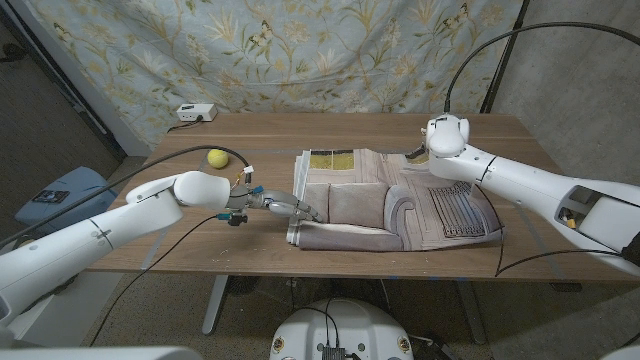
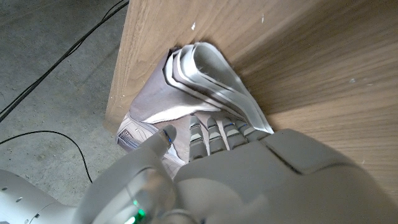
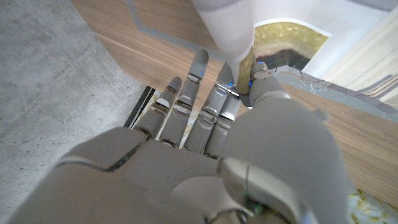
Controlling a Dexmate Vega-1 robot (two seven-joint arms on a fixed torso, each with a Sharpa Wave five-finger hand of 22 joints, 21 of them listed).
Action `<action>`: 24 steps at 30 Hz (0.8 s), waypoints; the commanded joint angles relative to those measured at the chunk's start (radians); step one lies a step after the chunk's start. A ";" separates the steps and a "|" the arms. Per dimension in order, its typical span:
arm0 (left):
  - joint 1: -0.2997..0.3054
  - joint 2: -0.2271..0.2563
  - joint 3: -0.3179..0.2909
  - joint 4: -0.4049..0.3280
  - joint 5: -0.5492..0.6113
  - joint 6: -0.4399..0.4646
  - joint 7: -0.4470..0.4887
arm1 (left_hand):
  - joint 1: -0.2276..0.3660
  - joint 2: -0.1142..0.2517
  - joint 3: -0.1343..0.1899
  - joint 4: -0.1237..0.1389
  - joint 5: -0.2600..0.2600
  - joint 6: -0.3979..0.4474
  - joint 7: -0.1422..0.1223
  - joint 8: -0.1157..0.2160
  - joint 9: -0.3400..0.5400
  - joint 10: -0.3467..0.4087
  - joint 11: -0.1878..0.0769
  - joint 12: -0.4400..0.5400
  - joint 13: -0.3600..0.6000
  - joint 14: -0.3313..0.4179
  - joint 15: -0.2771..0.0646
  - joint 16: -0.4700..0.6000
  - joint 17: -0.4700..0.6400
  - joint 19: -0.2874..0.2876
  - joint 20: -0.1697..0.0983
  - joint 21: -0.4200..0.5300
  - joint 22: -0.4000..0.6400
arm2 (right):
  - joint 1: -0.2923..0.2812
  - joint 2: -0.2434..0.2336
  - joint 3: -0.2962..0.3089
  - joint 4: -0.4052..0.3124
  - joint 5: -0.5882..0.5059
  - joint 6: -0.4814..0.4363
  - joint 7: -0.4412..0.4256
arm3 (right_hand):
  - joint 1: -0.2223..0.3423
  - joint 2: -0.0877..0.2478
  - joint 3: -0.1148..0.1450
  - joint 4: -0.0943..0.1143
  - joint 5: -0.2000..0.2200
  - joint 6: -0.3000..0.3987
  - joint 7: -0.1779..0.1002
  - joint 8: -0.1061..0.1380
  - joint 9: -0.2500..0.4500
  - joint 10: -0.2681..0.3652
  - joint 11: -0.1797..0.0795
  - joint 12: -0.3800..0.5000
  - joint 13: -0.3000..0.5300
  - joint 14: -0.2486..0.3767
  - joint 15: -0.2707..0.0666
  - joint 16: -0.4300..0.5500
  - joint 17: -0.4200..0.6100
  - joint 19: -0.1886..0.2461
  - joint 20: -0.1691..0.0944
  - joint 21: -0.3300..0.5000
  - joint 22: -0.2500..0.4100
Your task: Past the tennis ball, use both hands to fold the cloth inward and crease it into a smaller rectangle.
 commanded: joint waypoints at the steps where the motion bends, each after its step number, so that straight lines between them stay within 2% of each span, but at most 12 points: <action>1: -0.005 0.002 0.003 0.014 0.006 -0.017 -0.013 | -0.010 0.000 0.005 0.003 -0.001 -0.008 0.000 -0.003 0.003 -0.004 0.002 -0.003 0.003 -0.001 -0.002 -0.004 0.003 -0.002 0.003 0.007 0.004 | 0.027 0.012 -0.036 -0.035 0.009 -0.055 0.015 | 0.023 0.005 -0.007 0.002 0.008 0.003 0.006 0.011 0.003 0.007 -0.001 0.004 0.005 0.012 -0.128 -0.005 0.004 0.000 0.002 0.000 0.002; 15: -0.007 -0.001 0.003 0.024 0.004 -0.025 -0.016 | -0.009 0.000 0.004 -0.004 -0.003 -0.008 -0.004 -0.001 0.003 -0.003 0.000 -0.002 0.003 -0.002 -0.002 -0.005 0.001 -0.005 0.003 0.006 0.004 | 0.098 0.020 -0.101 -0.061 0.018 -0.106 0.054 | 0.033 0.009 -0.016 0.004 0.008 0.000 0.014 0.012 0.000 0.002 0.000 0.006 0.015 0.021 -0.127 -0.012 0.014 0.000 0.005 -0.001 0.002; 24: -0.006 0.000 0.003 0.023 0.004 -0.023 -0.018 | -0.007 0.001 0.005 -0.012 -0.004 -0.009 -0.003 -0.001 0.003 -0.003 0.001 -0.002 0.003 -0.002 -0.003 -0.005 -0.001 -0.006 0.003 0.006 0.004 | 0.146 0.054 -0.126 -0.034 0.048 -0.107 0.061 | 0.042 0.011 -0.023 0.004 0.008 -0.004 0.016 0.013 -0.001 -0.001 0.001 0.007 0.021 0.024 -0.129 -0.017 0.021 0.000 0.004 -0.002 0.002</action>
